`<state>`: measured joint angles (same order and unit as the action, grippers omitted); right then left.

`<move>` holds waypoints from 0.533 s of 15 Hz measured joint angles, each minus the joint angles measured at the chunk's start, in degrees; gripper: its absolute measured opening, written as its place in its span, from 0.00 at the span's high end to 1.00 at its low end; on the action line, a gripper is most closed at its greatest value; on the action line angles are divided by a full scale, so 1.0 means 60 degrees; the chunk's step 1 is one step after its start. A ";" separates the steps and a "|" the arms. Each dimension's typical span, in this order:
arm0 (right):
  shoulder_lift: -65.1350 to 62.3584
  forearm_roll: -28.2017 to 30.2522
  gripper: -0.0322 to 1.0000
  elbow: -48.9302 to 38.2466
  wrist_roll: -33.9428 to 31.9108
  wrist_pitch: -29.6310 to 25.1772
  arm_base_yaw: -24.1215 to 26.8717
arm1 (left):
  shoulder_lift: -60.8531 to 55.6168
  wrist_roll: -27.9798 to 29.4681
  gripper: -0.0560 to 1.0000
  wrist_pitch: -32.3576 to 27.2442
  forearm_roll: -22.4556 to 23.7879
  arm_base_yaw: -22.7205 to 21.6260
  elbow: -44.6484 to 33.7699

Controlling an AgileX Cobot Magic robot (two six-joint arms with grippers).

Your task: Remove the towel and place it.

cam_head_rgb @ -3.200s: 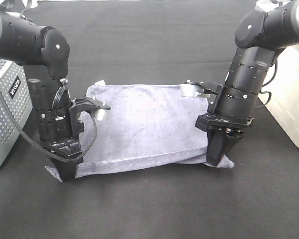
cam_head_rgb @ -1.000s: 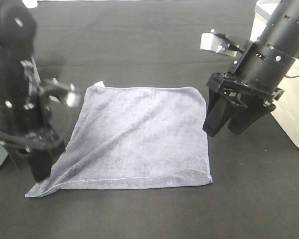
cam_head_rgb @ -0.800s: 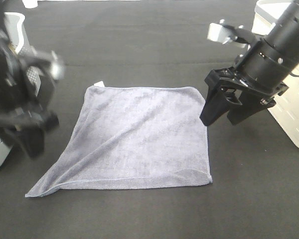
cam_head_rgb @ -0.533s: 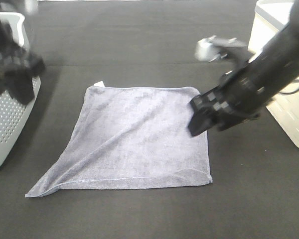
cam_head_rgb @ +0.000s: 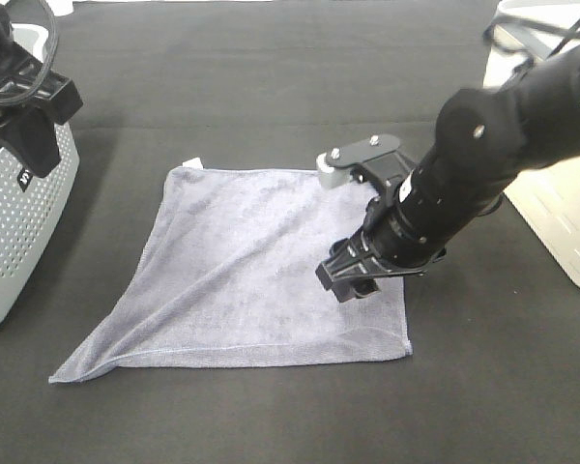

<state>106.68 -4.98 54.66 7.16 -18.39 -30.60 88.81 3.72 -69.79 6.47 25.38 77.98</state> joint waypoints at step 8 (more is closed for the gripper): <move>-0.0124 0.0392 0.33 -0.1709 -0.0277 0.1070 -0.0248 | 0.0000 0.0000 0.47 0.0000 0.0258 0.0000 0.0000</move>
<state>105.94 -2.64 44.40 5.50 -11.97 -32.09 88.81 3.72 -69.79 8.02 25.38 77.98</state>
